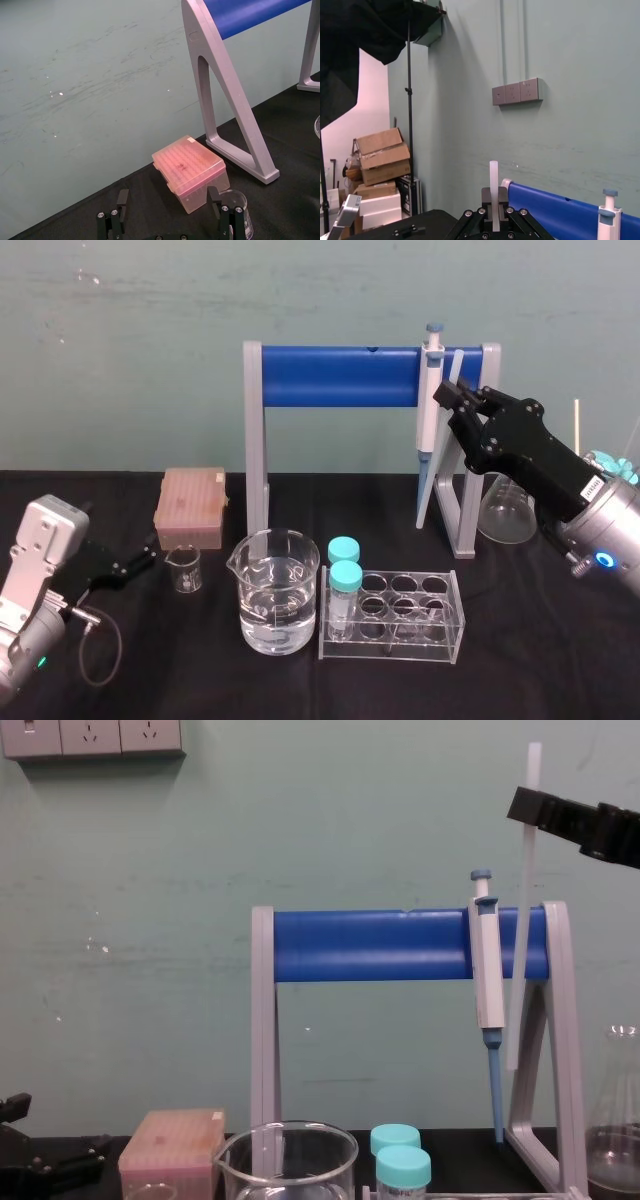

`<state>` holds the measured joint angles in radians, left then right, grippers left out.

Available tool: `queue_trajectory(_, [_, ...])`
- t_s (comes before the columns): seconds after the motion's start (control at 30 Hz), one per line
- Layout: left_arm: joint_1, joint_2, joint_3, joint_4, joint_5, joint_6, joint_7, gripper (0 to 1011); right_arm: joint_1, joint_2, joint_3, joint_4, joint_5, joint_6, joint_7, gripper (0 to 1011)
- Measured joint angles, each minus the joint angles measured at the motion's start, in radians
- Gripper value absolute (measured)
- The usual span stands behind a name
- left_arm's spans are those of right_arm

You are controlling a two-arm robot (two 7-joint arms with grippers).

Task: Pick up the stirring rod with one hand, then place it down.

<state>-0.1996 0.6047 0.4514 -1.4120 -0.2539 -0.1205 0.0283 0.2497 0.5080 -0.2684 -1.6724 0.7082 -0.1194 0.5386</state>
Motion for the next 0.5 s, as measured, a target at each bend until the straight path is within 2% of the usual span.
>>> queue_trajectory(0.33, [0.000, 0.000, 0.000, 0.000, 0.000, 0.000, 0.000, 1000, 0.004, 0.008, -0.003, 0.007, 0.010, 0.001, 0.013, 66])
queue_trajectory(0.5, [0.000, 0.000, 0.000, 0.000, 0.000, 0.000, 0.000, 1000, 0.008, 0.018, -0.004, 0.020, 0.036, 0.004, 0.043, 66])
